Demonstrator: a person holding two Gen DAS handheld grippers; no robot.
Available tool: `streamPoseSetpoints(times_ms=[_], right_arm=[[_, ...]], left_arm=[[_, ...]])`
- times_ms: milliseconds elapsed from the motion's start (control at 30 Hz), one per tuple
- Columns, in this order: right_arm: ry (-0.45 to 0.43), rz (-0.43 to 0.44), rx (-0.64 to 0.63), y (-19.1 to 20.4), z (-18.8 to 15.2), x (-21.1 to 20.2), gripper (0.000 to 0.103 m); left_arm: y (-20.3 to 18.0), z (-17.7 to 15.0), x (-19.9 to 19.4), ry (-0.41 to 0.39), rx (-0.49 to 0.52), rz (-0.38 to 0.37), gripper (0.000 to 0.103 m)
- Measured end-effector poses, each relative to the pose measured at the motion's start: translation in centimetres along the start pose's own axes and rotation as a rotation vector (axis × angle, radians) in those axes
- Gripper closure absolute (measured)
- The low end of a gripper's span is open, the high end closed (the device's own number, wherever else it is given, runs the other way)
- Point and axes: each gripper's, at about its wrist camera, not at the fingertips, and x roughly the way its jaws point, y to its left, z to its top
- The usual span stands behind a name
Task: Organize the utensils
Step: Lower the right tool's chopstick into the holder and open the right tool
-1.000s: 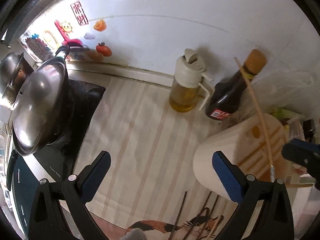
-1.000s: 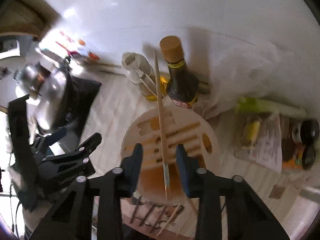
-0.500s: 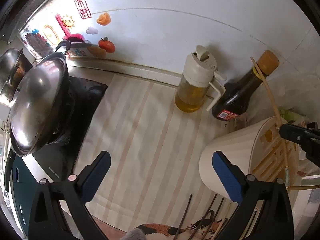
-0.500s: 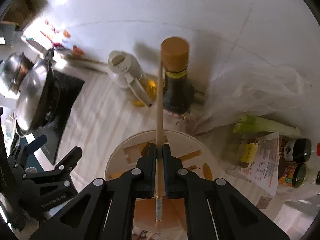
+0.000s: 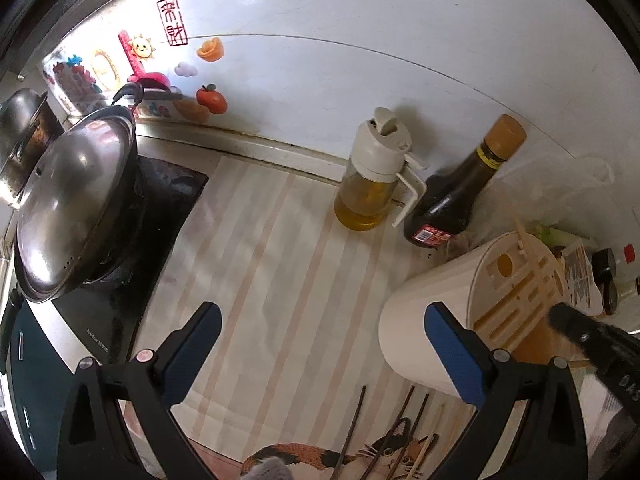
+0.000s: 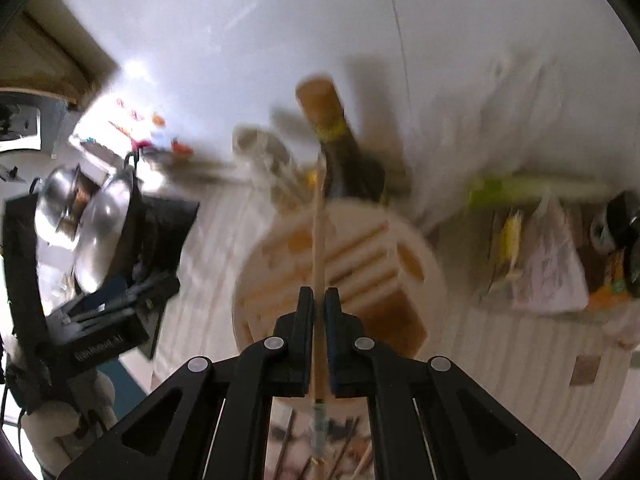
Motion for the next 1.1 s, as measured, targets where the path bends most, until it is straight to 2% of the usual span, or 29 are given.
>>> streamPoseSetpoints(times_ms=[167,267,367,433,500,600,667,767,800,967,1100], right_arm=[[0.095,-0.011,-0.02,0.2,1.0,1.1,0.097],[0.154,-0.083,-0.052,0.8,2.1,2.7,0.095],[0.149,-0.11,-0.066,1.4,2.7,3.2,0.096],[0.117,-0.105,-0.052,1.3,2.6,3.0,0.103],[0.078,-0.118,-0.058,1.5,2.4,2.4,0.103],[0.023,-0.053,-0.031,1.3,2.0,0.4,0.103],[0.015,-0.007,-0.02,1.0,2.2,-0.9,0.101],[-0.007,-0.07,-0.03,0.1,2.9,-2.2,0.088],[0.003,-0.069,-0.032,-0.1,3.1,-2.1,0.084],[0.137,-0.113,-0.026,-1.0,3.4,1.2,0.084],[0.177,-0.125,-0.016,-1.5,3.1,2.4,0.083]], left_arm=[[-0.4,-0.2,0.1,0.001,0.018,0.005,0.0],[-0.5,-0.2,0.5,0.001,0.031,0.02,0.0],[-0.5,-0.3,1.0,0.004,0.042,0.035,0.0],[-0.4,-0.4,1.4,0.02,0.046,0.021,0.0],[-0.3,-0.5,1.5,0.021,0.05,0.014,0.0],[-0.1,-0.6,1.3,0.01,0.049,0.012,0.0],[0.1,-0.5,1.2,0.009,0.039,-0.001,0.0],[0.0,-0.4,1.1,-0.001,0.024,-0.008,0.0],[-0.2,-0.3,1.1,-0.004,0.025,-0.009,0.0],[-1.4,-0.4,1.3,0.003,0.045,0.001,0.0],[-1.6,-0.6,1.1,0.001,0.058,0.01,0.0]])
